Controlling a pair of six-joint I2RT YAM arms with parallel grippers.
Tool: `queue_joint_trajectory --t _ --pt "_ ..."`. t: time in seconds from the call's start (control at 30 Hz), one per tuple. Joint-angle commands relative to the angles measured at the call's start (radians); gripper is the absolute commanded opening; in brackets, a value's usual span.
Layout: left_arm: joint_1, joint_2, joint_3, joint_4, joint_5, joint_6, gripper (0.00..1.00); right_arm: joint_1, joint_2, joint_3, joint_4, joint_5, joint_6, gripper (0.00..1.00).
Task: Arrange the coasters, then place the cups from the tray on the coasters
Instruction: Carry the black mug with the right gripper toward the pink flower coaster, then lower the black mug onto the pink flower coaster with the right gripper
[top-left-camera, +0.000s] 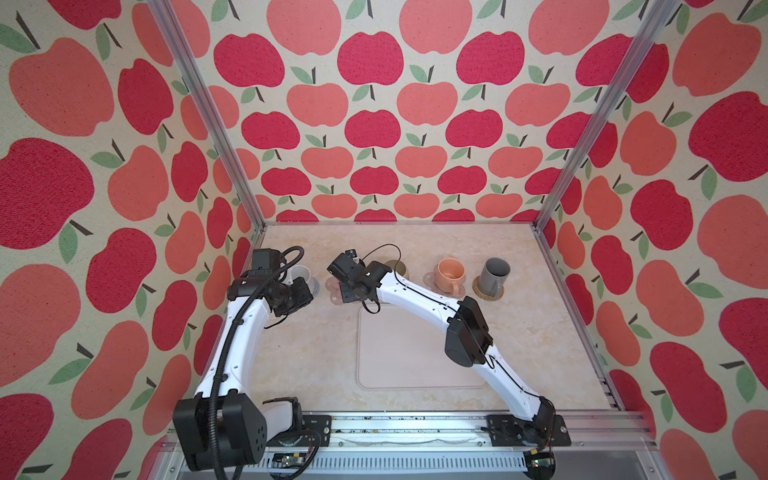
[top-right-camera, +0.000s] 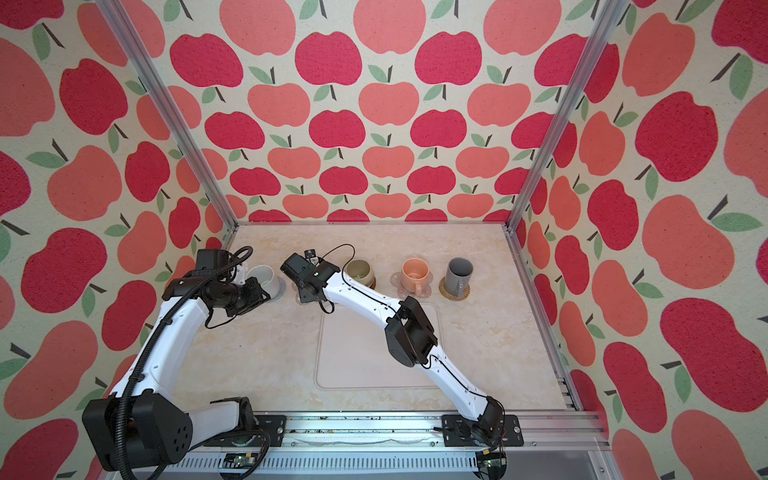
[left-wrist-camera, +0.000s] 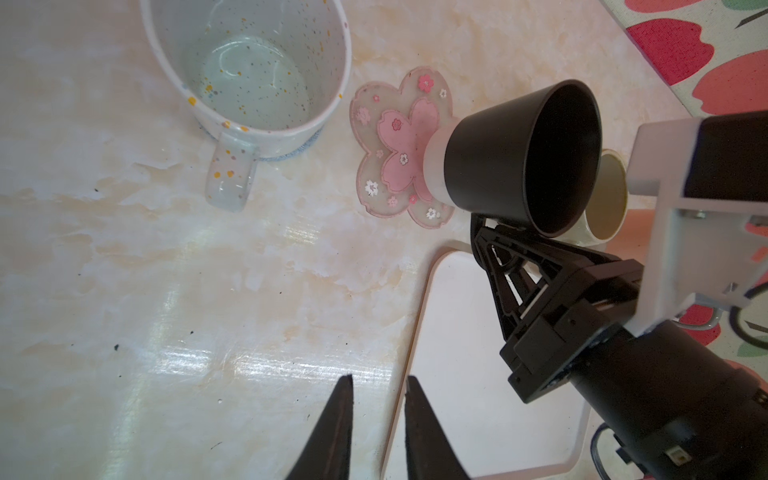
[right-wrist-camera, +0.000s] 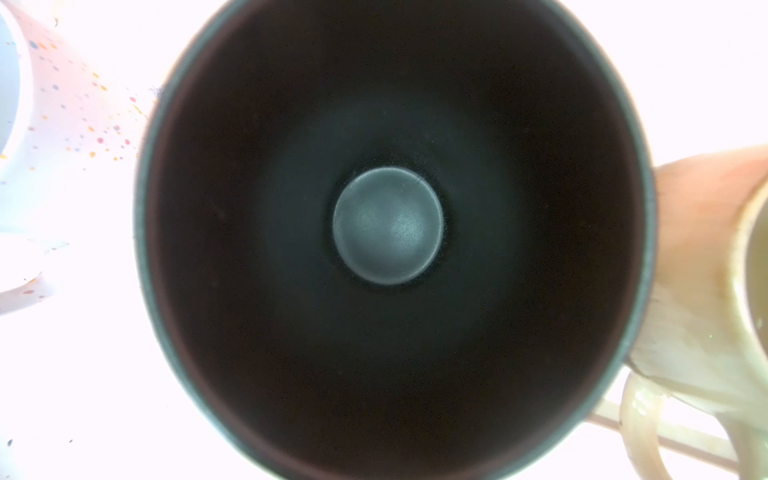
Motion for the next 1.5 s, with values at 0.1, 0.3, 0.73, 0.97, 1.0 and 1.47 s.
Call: queue_joint_trajectory --t 0.1,0.3,0.73,0.97,1.0,1.47 --pt "0.01 0.02 0.026 0.016 0.015 0.018 0.25 0.014 0.024 0.051 0.067 0.046 -0.033 0.0" --pt "0.011 0.014 0.008 0.037 0.033 0.005 0.25 0.02 0.042 0.08 0.071 0.071 -0.06 0.0" --pt "0.014 0.013 -0.004 0.056 0.058 -0.004 0.25 0.022 0.081 0.081 0.112 0.115 -0.089 0.0" --pt "0.014 0.021 -0.016 0.063 0.064 -0.001 0.25 0.023 0.11 0.115 0.115 0.118 -0.093 0.0" --pt "0.014 0.022 -0.017 0.063 0.066 -0.001 0.25 0.023 0.113 0.118 0.114 0.119 -0.092 0.0" --pt "0.014 0.039 -0.022 0.071 0.08 -0.003 0.26 0.026 0.124 0.12 0.089 0.104 -0.075 0.03"
